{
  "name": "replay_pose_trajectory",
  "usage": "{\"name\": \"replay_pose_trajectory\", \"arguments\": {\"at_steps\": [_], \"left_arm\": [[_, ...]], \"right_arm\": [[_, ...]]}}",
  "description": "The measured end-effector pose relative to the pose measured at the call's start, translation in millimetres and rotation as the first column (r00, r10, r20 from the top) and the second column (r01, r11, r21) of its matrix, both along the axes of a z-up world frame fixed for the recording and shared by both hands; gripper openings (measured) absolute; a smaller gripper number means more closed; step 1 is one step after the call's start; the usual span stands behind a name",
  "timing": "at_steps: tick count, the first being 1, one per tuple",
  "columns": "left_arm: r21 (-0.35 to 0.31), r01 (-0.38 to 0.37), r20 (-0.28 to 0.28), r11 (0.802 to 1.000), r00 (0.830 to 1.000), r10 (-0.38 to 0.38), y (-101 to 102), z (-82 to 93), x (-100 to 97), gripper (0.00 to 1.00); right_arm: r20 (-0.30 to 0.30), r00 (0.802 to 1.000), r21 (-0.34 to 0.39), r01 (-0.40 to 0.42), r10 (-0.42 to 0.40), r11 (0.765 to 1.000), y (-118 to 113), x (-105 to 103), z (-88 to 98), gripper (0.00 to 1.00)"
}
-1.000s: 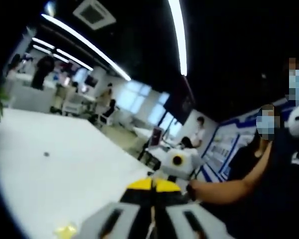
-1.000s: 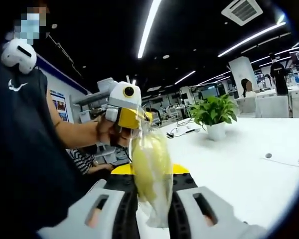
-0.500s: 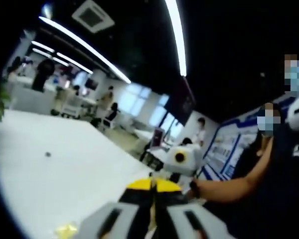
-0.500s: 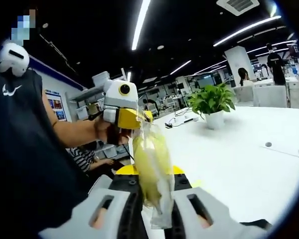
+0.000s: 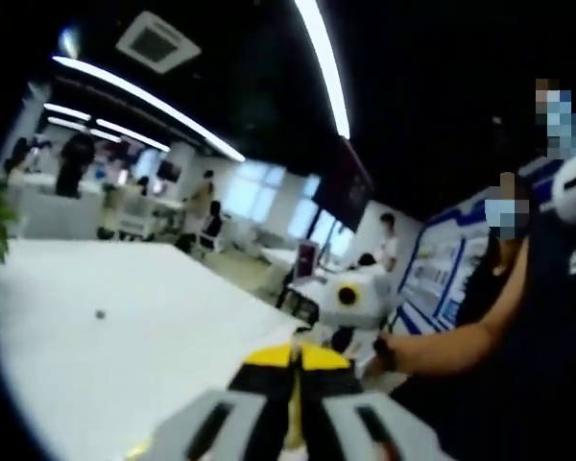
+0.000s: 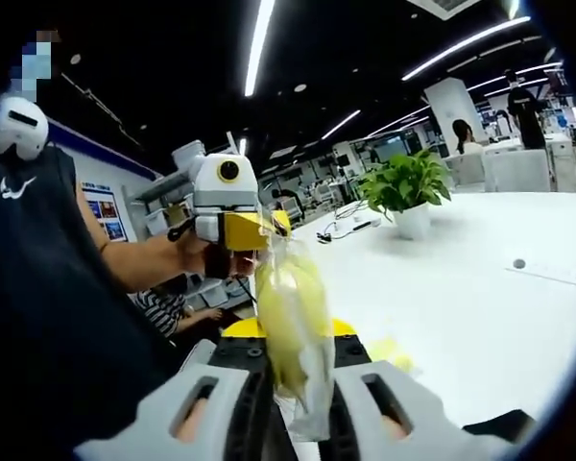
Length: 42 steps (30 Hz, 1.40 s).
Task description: Compare the silicone blocks by pressing each to a similar depth, holding the contact briefly, and releasing to observe deformation and rebound differences across the visible hardness samples.
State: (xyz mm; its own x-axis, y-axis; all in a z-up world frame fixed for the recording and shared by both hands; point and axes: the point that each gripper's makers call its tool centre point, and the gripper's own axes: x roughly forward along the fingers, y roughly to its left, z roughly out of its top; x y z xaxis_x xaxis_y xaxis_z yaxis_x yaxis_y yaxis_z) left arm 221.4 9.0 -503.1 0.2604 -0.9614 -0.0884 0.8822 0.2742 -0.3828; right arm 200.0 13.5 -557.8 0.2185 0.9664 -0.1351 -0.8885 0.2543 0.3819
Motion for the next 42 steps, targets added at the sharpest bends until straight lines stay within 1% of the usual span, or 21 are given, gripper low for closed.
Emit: {"name": "replay_pose_trajectory", "arguments": {"at_steps": [3, 5, 6, 10, 15, 16, 17, 19, 22, 23, 24, 25, 29, 32, 33, 34, 37, 38, 39, 41, 42], "left_arm": [[-0.014, -0.006, 0.014, 1.000, 1.000, 0.006, -1, 2.0, 0.1, 0.00], [-0.034, -0.012, -0.016, 0.999, 1.000, 0.011, -1, 3.7, -0.1, 0.00], [-0.036, -0.007, -0.011, 0.999, 1.000, 0.007, -1, 4.2, -0.5, 0.00], [-0.017, -0.007, 0.000, 1.000, 1.000, 0.007, -3, 4.4, -1.4, 0.00], [-0.015, -0.008, 0.006, 1.000, 1.000, 0.008, -5, 6.6, -2.6, 0.00], [-0.015, -0.008, 0.000, 1.000, 1.000, 0.008, -5, 6.5, -2.7, 0.00], [-0.023, -0.013, -0.034, 1.000, 0.999, 0.012, -4, 6.3, -2.9, 0.00], [-0.027, -0.012, -0.035, 1.000, 0.999, 0.011, -4, 7.7, -2.1, 0.00], [-0.037, -0.013, -0.045, 0.999, 0.999, 0.011, -4, 11.9, -2.3, 0.00], [-0.036, -0.016, -0.042, 0.999, 0.999, 0.015, -4, 13.8, -1.5, 0.00], [-0.027, -0.023, -0.036, 0.999, 0.999, 0.022, -4, 13.8, -0.1, 0.00], [-0.015, -0.032, -0.025, 0.999, 0.999, 0.032, -4, 13.6, 2.1, 0.00], [-0.010, -0.030, -0.027, 0.999, 0.999, 0.030, -5, 13.1, 1.2, 0.00], [-0.010, -0.025, -0.018, 1.000, 1.000, 0.025, -4, 8.5, -3.2, 0.00], [-0.006, -0.027, -0.013, 1.000, 1.000, 0.026, -4, 5.9, -3.1, 0.00], [-0.001, -0.031, -0.018, 1.000, 0.999, 0.031, -4, 2.3, -2.7, 0.00], [0.001, -0.018, -0.049, 1.000, 0.999, 0.018, -3, -1.0, -6.9, 0.00], [-0.006, -0.028, -0.060, 1.000, 0.998, 0.027, -1, -0.5, -5.7, 0.00], [-0.003, -0.036, -0.056, 0.999, 0.998, 0.036, -1, -0.3, -4.9, 0.00], [0.009, -0.053, -0.020, 0.999, 0.998, 0.053, -1, 1.9, -5.0, 0.00], [0.010, -0.056, -0.021, 0.998, 0.998, 0.056, -1, 2.4, -4.7, 0.00]], "right_arm": [[-0.002, 1.000, 0.008, 0.009, -0.009, 1.000, -1, 1, 1.4, 0.07], [0.005, 1.000, 0.008, 0.013, -0.013, 1.000, -1, 1, 2.2, 0.07], [0.004, 1.000, 0.011, 0.014, -0.014, 1.000, -1, 1, 2.5, 0.07], [0.007, 1.000, 0.014, 0.016, -0.016, 1.000, -1, 0, 1.9, 0.06], [0.008, 1.000, 0.027, 0.020, -0.020, 0.999, -4, 1, 4.8, 0.05], [0.009, 1.000, 0.026, 0.018, -0.018, 0.999, -4, 1, 4.9, 0.05], [0.010, 1.000, 0.024, 0.015, -0.015, 1.000, -4, 1, 5.1, 0.05], [0.008, 1.000, 0.022, 0.007, -0.007, 1.000, -4, 0, 7.4, 0.06], [-0.016, 1.000, 0.043, -0.006, 0.006, 0.999, -4, 0, 11.2, 0.07], [-0.012, 1.000, 0.044, -0.001, 0.002, 0.999, -3, 1, 11.1, 0.07], [0.005, 1.000, 0.041, 0.029, -0.029, 0.999, -4, 6, 10.6, 0.07], [0.019, 0.999, 0.038, 0.036, -0.036, 0.999, -3, 7, 10.5, 0.07], [0.029, 0.999, 0.044, 0.016, -0.017, 0.999, -4, 6, 11.1, 0.06], [0.028, 1.000, 0.037, 0.003, -0.004, 0.999, -4, 3, 8.3, 0.05], [0.012, 1.000, 0.024, 0.002, -0.002, 1.000, -4, 1, 4.6, 0.06], [-0.012, 1.000, 0.014, 0.003, -0.003, 1.000, -4, 0, 1.9, 0.06], [-0.007, 1.000, 0.009, -0.018, 0.018, 1.000, -3, -3, -2.0, 0.08], [-0.017, 0.999, 0.021, -0.028, 0.028, 0.999, -2, -6, -1.1, 0.09], [-0.026, 0.999, 0.025, -0.031, 0.032, 0.999, -1, -6, -0.9, 0.09], [-0.014, 1.000, 0.028, -0.024, 0.024, 0.999, -1, -3, -0.2, 0.10], [-0.017, 1.000, 0.034, -0.026, 0.026, 0.999, -1, -1, -0.1, 0.11]]}}
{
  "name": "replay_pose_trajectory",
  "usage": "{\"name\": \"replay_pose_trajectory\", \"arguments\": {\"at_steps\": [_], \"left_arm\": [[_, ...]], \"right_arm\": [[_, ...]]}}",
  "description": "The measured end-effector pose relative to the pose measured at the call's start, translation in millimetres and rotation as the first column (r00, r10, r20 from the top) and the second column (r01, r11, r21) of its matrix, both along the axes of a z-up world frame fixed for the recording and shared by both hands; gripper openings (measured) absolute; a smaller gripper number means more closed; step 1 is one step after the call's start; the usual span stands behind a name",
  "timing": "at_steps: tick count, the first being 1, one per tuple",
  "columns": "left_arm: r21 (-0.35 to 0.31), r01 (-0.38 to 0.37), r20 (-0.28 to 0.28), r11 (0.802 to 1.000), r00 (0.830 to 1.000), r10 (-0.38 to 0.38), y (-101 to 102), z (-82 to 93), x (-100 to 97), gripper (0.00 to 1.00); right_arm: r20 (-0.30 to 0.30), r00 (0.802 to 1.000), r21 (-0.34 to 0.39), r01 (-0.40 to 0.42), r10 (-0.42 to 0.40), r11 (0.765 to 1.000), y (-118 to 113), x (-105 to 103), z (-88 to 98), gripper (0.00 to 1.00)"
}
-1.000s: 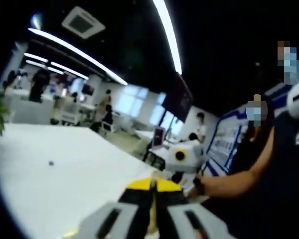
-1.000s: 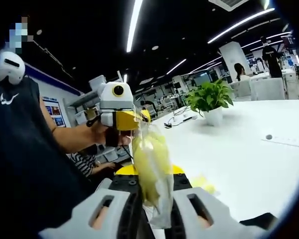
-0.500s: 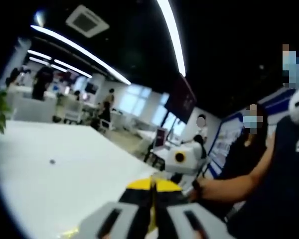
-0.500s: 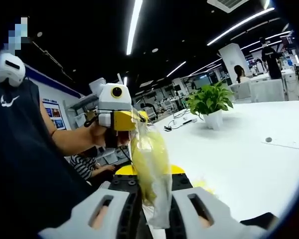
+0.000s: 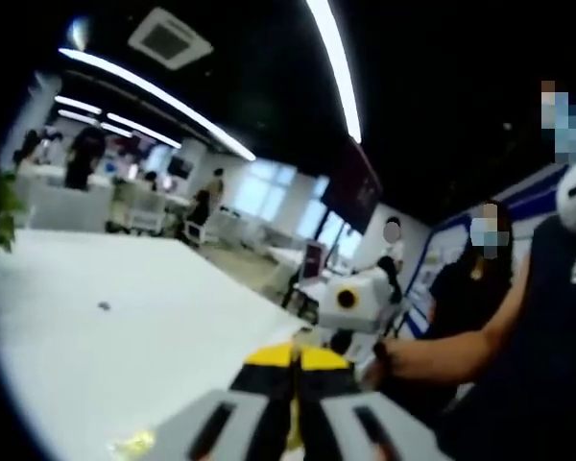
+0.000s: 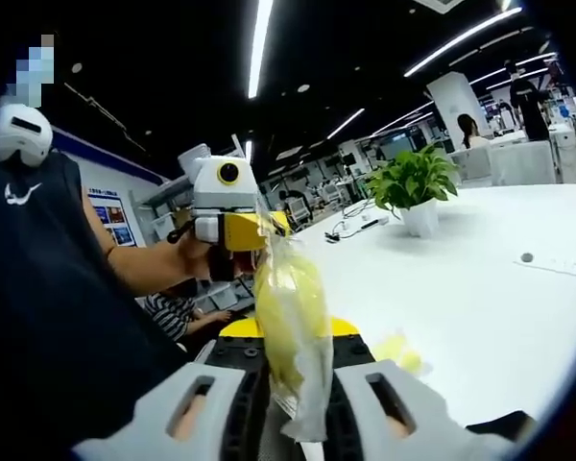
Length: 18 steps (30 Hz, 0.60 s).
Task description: Compare the silicone blocks by pressing each to a similar depth, holding the contact briefly, and releasing to observe deformation and rebound differences across the visible hardness samples.
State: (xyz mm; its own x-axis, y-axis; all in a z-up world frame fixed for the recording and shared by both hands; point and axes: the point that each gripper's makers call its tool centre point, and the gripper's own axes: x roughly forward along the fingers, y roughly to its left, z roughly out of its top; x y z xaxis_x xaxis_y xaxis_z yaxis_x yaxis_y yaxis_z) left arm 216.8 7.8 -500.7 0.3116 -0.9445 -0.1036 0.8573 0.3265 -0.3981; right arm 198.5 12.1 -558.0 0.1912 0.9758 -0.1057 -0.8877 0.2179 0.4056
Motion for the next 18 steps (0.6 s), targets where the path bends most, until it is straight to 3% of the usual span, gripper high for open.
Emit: {"name": "replay_pose_trajectory", "arguments": {"at_steps": [6, 9, 10, 11, 13, 15, 18], "left_arm": [[-0.017, -0.018, 0.017, 1.000, 1.000, 0.018, -1, 5.8, 4.0, 0.00], [-0.024, -0.014, 0.024, 1.000, 1.000, 0.015, -3, 8.6, 4.2, 0.00], [-0.030, -0.009, 0.020, 1.000, 1.000, 0.010, -3, 10.5, 3.7, 0.00], [-0.033, -0.007, 0.017, 0.999, 1.000, 0.008, -3, 11.7, 3.9, 0.00], [-0.025, -0.021, 0.017, 0.999, 1.000, 0.021, -3, 10.8, 6.5, 0.00], [-0.034, -0.035, 0.009, 0.999, 0.999, 0.036, 0, 10.5, 9.8, 0.00], [-0.050, -0.043, 0.001, 0.998, 0.999, 0.043, 3, 11.7, 13.1, 0.00]], "right_arm": [[0.048, 0.999, 0.014, -0.007, 0.006, 1.000, -2, 4, 5.3, 0.14], [0.100, 0.995, 0.017, 0.002, -0.004, 1.000, -5, 7, 9.3, 0.17], [0.141, 0.990, 0.005, 0.030, -0.030, 1.000, -7, 12, 9.7, 0.19], [0.170, 0.982, 0.015, 0.081, -0.082, 0.997, -10, 20, 12.5, 0.22], [0.144, 0.982, 0.050, 0.115, -0.121, 0.992, -14, 27, 17.3, 0.34], [0.179, 0.972, 0.068, 0.139, -0.149, 0.988, -20, 32, 22.7, 0.43], [0.190, 0.964, 0.045, 0.180, -0.185, 0.983, -25, 39, 20.8, 0.63]]}}
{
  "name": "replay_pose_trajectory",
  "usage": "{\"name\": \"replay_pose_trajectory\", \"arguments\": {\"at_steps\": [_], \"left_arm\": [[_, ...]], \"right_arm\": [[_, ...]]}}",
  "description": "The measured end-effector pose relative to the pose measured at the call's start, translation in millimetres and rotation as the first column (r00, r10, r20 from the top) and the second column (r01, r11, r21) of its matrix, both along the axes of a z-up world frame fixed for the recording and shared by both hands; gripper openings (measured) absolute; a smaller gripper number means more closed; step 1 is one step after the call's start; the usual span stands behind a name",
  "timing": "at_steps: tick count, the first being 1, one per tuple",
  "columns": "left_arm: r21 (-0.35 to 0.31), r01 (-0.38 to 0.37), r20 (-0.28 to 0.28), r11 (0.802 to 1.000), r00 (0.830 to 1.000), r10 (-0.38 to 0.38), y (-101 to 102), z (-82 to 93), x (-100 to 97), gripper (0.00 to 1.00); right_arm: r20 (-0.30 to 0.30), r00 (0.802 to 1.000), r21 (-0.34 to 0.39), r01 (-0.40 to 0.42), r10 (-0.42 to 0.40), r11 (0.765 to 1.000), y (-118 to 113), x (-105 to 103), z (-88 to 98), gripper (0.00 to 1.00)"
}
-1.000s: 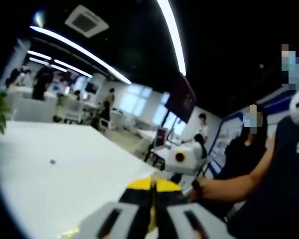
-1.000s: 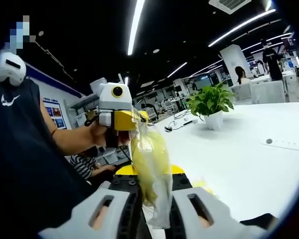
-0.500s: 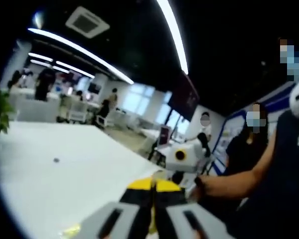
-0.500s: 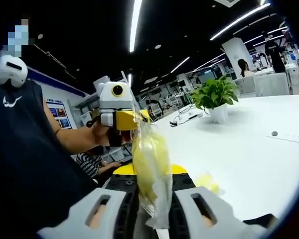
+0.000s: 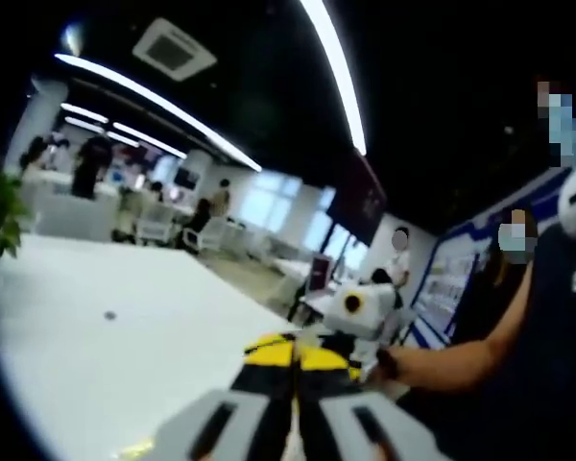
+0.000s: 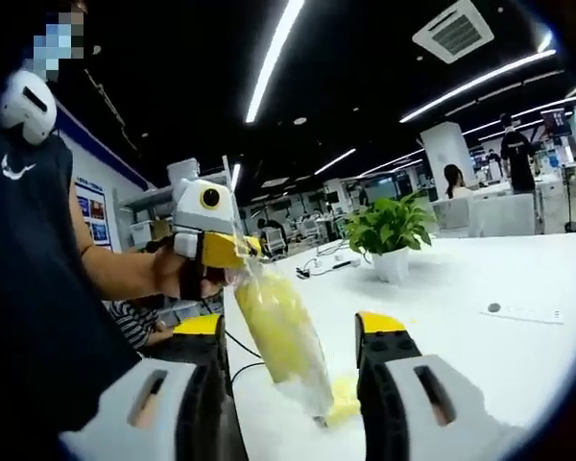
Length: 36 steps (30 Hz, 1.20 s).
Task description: Compare the silicone blocks by pressing each to a similar depth, holding the contact briefly, and releasing to observe deformation and rebound differences across the visible hardness samples.
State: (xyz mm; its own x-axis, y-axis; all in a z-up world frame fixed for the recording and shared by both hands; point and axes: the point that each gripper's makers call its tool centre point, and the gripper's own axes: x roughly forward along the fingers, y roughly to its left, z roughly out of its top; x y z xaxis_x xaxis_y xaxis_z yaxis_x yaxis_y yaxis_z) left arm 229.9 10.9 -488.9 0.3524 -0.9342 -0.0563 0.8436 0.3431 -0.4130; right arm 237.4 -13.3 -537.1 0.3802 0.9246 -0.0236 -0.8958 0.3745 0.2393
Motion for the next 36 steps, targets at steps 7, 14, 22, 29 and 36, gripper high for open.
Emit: {"name": "replay_pose_trajectory", "arguments": {"at_steps": [7, 14, 22, 29, 36], "left_arm": [[0.007, 0.002, 0.006, 1.000, 1.000, -0.002, -4, 2.2, 1.7, 0.00], [-0.008, 0.009, 0.011, 1.000, 1.000, -0.009, -12, 8.3, 3.7, 0.00], [-0.043, 0.005, -0.018, 0.999, 1.000, -0.005, -26, 7.8, 7.8, 0.00], [-0.058, 0.006, -0.043, 0.998, 0.999, -0.008, -40, -3.4, 9.4, 0.00], [-0.089, -0.008, -0.087, 0.996, 0.996, 0.001, -48, -22.3, 8.9, 0.00]], "right_arm": [[0.009, 0.994, 0.005, 0.106, -0.106, 0.994, -24, 11, 4.8, 0.97], [0.057, 0.985, 0.032, 0.163, -0.164, 0.986, -48, 13, 19.3, 0.97], [0.135, 0.954, -0.060, 0.277, -0.267, 0.959, -80, 14, 11.6, 0.97], [0.087, 0.925, -0.095, 0.376, -0.369, 0.922, -109, 7, -12.7, 0.97], [0.060, 0.885, -0.090, 0.465, -0.462, 0.880, -140, 2, -33.9, 0.97]]}}
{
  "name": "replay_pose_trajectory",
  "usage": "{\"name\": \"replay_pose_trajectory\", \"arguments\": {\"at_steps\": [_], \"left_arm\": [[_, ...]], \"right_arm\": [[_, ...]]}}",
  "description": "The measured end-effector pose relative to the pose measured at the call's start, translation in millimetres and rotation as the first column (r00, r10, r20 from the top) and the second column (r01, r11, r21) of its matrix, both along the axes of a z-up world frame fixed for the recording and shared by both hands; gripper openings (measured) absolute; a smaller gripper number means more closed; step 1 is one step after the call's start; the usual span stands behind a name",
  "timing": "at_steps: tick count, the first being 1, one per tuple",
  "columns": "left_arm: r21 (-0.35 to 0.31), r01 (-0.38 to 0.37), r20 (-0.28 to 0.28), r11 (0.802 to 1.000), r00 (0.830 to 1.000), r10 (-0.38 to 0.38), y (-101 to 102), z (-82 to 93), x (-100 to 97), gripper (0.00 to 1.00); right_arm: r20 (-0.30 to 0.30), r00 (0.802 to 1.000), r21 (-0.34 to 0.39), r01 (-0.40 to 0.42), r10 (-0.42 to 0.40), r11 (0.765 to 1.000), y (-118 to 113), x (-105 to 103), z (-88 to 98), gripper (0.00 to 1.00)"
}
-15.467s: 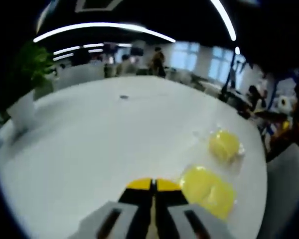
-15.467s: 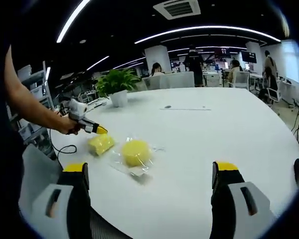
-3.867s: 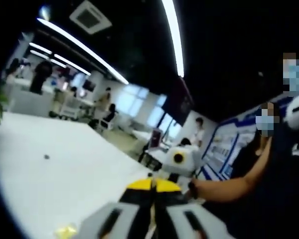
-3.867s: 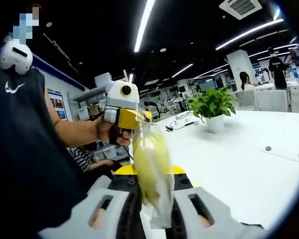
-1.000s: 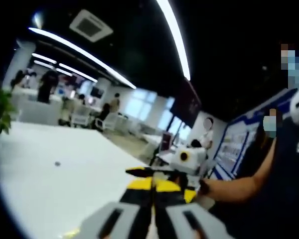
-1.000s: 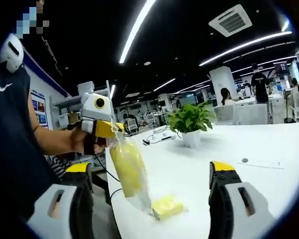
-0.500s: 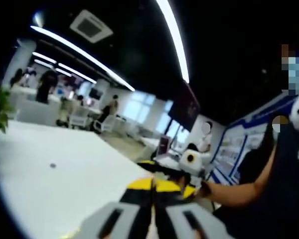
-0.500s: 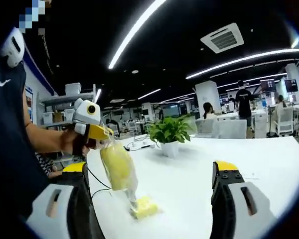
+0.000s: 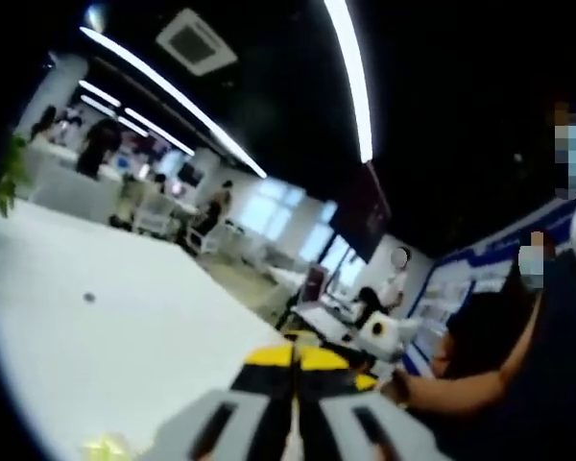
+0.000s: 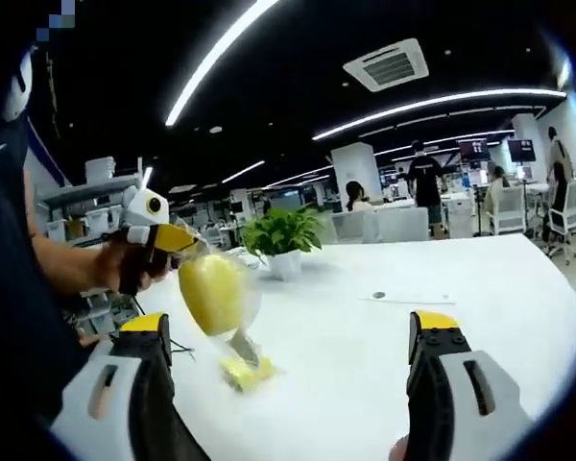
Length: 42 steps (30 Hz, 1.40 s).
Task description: Compare the silicone blocks by pressing each to a similar depth, holding the contact briefly, and releasing to observe deformation and rebound differences across the visible hardness samples.
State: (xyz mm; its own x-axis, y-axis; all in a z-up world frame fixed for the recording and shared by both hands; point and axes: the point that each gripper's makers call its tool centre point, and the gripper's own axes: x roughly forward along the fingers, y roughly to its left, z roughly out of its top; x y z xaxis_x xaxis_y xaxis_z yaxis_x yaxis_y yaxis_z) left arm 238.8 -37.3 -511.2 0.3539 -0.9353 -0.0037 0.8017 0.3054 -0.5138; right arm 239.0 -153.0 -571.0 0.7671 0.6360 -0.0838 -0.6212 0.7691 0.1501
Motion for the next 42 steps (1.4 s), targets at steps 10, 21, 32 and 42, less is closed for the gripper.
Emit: {"name": "replay_pose_trajectory", "arguments": {"at_steps": [10, 21, 32, 42], "left_arm": [[-0.015, -0.003, -0.104, 1.000, 0.995, 0.002, -10, -40.0, -3.8, 0.00], [-0.040, -0.014, -0.218, 0.999, 0.976, 0.005, -19, -92.6, 0.7, 0.00], [-0.066, 0.007, -0.395, 0.998, 0.918, -0.033, -31, -140.3, -2.9, 0.00], [-0.066, -0.055, -0.480, 0.996, 0.877, 0.017, -36, -173.7, 26.7, 0.00]], "right_arm": [[-0.092, 0.990, -0.113, 0.096, -0.107, 0.989, -17, -15, -52.5, 0.97], [-0.174, 0.968, -0.163, 0.152, -0.180, 0.975, -16, -26, -91.9, 0.97], [-0.190, 0.966, -0.169, 0.142, -0.174, 0.975, -9, -32, -101.5, 0.96], [-0.220, 0.960, -0.101, 0.154, -0.173, 0.983, -14, -39, -111.0, 0.97]]}}
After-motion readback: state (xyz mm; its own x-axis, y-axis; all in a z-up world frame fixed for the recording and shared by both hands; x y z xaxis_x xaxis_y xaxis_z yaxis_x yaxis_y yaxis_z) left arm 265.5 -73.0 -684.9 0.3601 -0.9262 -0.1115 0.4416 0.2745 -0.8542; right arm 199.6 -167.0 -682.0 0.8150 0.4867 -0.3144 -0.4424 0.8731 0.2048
